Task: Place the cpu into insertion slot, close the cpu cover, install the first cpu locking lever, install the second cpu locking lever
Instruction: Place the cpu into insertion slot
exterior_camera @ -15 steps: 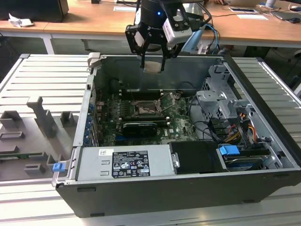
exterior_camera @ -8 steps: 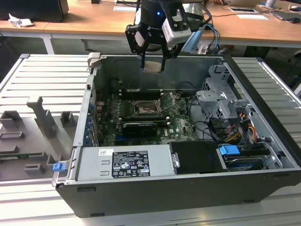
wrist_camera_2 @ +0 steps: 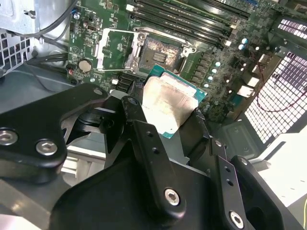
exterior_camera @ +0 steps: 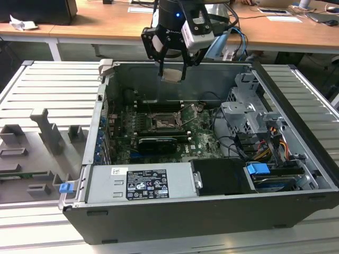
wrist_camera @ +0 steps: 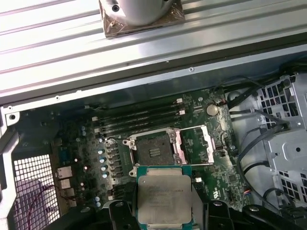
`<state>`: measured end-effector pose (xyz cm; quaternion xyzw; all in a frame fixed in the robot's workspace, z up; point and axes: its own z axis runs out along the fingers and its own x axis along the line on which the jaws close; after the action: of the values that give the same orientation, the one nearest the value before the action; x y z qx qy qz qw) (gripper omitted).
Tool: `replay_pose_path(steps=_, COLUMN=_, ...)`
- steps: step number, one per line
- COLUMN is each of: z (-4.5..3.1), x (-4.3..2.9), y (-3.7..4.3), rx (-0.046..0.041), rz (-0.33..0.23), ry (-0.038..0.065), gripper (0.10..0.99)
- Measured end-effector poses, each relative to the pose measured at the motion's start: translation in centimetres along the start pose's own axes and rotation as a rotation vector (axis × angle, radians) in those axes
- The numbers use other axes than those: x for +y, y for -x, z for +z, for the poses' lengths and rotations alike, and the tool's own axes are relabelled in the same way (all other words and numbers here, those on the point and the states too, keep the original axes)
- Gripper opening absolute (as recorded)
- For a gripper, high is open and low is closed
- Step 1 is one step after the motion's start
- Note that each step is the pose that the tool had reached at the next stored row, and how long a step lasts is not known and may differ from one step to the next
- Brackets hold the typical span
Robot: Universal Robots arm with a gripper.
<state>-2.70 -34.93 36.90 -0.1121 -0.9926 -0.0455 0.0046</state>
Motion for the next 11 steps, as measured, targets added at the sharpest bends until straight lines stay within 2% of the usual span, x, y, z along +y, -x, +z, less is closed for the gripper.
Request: replay_pose_path(steps=11, z=0.0, x=0.0, y=0.0, rx=-0.0062, rz=0.069, ry=0.001, gripper=0.541)
